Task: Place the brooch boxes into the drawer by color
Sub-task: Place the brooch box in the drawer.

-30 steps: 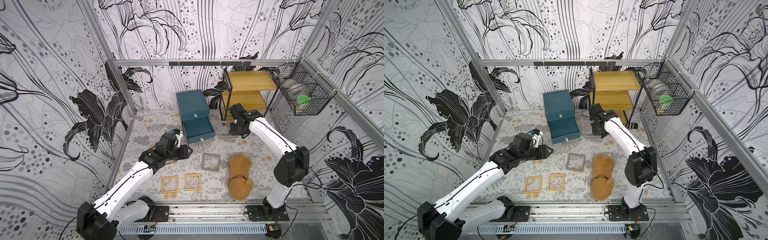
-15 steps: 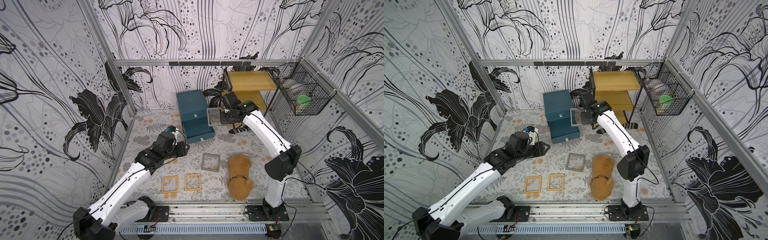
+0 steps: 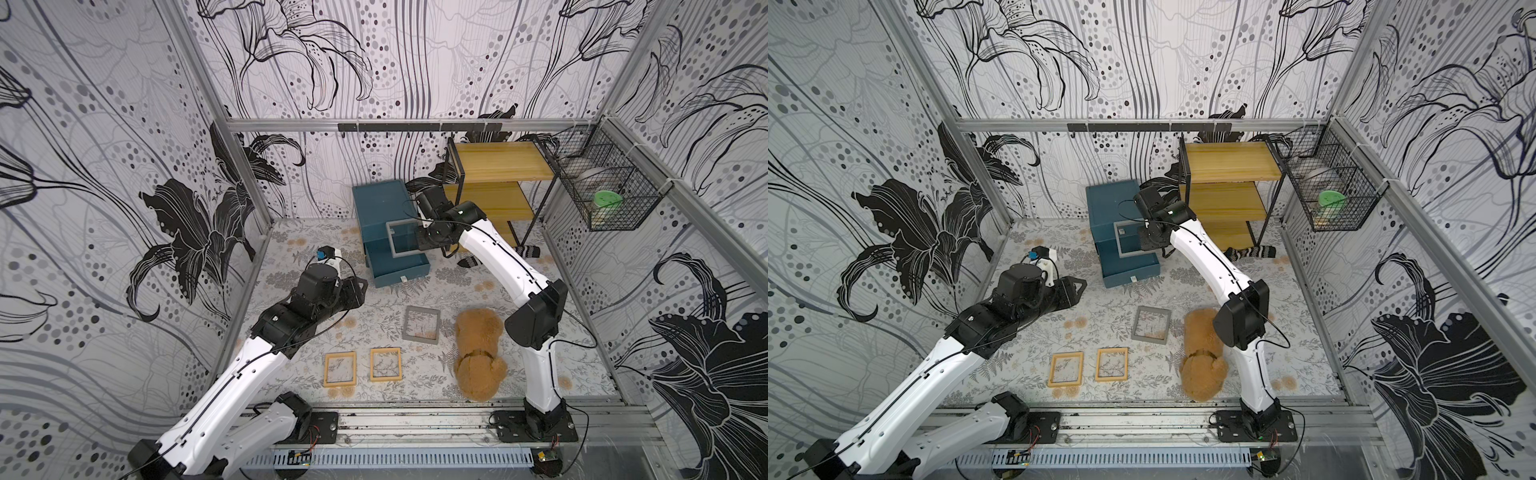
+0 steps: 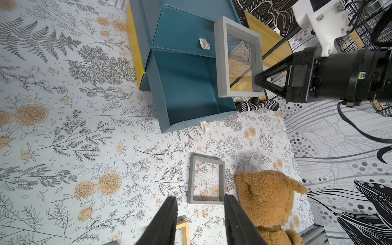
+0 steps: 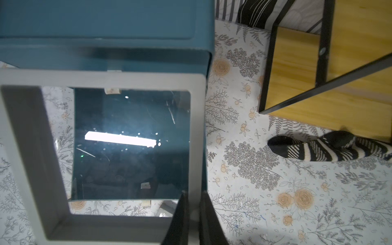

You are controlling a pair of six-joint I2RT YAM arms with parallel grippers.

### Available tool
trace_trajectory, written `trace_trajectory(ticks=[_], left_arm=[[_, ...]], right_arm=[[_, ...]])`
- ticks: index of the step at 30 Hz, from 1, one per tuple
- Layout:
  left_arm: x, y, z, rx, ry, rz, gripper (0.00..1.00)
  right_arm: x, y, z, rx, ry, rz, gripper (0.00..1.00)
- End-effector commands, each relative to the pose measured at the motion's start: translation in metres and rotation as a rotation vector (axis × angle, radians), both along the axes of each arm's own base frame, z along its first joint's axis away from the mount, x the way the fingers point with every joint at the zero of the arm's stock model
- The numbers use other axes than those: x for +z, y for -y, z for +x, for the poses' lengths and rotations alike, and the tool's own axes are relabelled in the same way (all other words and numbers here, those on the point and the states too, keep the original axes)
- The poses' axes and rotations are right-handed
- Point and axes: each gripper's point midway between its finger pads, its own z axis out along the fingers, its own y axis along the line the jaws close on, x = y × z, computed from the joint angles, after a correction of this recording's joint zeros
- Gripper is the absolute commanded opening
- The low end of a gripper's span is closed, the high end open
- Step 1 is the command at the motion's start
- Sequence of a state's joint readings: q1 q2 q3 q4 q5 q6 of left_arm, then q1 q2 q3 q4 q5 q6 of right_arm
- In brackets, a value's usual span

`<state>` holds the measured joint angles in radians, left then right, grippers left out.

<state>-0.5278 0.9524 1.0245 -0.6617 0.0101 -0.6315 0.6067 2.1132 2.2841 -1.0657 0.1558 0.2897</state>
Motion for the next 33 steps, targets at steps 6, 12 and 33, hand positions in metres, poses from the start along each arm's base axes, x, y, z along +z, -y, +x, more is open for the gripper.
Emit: trace_trajectory(ticks=[6,12,33], left_arm=[[0.008,-0.003,0.002,0.019,0.02,0.003,0.41],[0.008,-0.002,0.002,0.017,0.018,0.0,0.41],[0.006,0.001,0.003,0.011,0.012,-0.009,0.41]], right_arm=[[-0.027,-0.02,0.007,0.05,-0.013,-0.004,0.0],[-0.041,-0.023,0.01,0.062,-0.017,-0.013,0.0],[-0.086,-0.023,0.006,0.087,-0.08,-0.073,0.0]])
